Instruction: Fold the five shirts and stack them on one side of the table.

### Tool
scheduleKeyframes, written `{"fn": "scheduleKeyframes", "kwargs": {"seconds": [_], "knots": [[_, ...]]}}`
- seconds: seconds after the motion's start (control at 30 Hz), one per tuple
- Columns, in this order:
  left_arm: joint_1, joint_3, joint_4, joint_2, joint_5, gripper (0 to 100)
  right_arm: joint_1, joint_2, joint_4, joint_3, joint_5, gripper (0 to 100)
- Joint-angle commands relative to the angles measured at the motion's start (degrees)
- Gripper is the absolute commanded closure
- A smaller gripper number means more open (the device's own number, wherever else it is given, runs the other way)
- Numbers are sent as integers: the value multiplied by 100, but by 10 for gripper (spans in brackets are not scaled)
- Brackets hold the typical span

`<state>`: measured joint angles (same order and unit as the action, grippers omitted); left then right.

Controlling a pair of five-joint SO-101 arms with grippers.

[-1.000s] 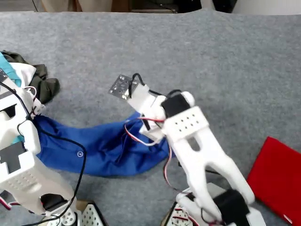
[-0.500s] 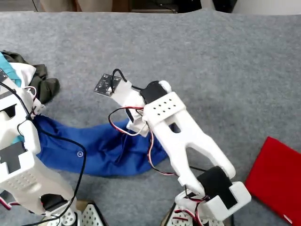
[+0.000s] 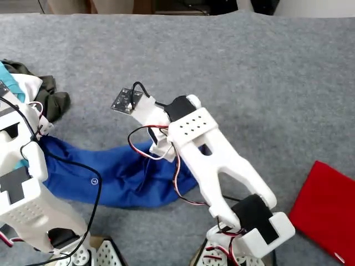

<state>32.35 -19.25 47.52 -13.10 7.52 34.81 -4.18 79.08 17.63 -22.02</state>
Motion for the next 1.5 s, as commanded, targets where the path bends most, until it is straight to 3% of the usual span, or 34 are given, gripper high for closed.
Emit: {"fn": "scheduleKeyframes", "kwargs": {"seconds": [0.0,0.2,0.43,0.93,1.47], "knots": [[79,220,35,4,26,980,4,-31,62,110,-62,986],[88,229,35,-4,26,980,-567,-22,35,374,-149,952],[88,237,35,-4,26,980,-576,198,-105,356,-123,885],[79,255,18,-4,26,980,215,312,185,303,123,885],[79,255,18,-4,26,980,470,-462,484,813,123,885]]}}
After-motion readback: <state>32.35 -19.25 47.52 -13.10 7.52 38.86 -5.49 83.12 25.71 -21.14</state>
